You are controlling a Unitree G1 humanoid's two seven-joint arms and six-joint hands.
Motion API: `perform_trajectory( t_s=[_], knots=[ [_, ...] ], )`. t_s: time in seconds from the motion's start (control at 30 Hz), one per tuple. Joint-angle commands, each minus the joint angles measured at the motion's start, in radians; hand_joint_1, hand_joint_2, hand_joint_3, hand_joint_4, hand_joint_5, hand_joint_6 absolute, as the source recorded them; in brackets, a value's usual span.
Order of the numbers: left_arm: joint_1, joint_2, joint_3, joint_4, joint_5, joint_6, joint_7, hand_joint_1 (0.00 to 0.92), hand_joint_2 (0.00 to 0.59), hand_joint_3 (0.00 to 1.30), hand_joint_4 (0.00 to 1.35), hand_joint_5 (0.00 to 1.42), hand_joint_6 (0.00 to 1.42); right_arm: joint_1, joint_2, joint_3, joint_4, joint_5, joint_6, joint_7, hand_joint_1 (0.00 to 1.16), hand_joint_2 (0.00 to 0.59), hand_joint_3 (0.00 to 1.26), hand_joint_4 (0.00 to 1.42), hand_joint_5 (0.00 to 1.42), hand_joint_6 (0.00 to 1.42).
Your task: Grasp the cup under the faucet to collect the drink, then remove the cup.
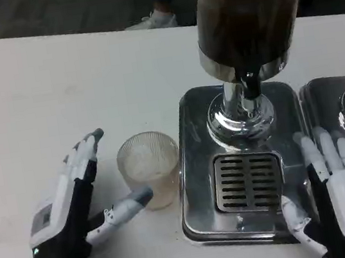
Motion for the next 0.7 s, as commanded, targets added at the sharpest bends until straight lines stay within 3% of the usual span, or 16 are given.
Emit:
perform_trajectory(
  t_s=[0.03,0.43,0.7],
  knots=[
    [-0.07,-0.012,-0.035,0.075,0.023,-0.026,0.027,0.001,0.002,0.0,0.0,0.0,0.0,0.014,0.007,-0.002,-0.024,-0.009,0.012,-0.016,0.21,0.538,0.08,0.0,0.0,0.0],
    [-0.17,-0.086,-0.054,0.253,-0.01,-0.097,0.075,0.246,0.013,0.0,0.0,0.0,0.0,0.029,0.022,0.004,-0.052,-0.024,0.034,-0.016,0.22,0.535,0.08,0.0,0.0,0.0],
    [-0.203,-0.111,-0.076,0.298,-0.012,-0.116,0.06,0.29,0.019,0.0,0.0,0.09,0.06,0.045,0.028,0.004,-0.066,-0.027,0.043,-0.016,0.23,0.535,0.08,0.0,0.0,0.0]
  ],
)
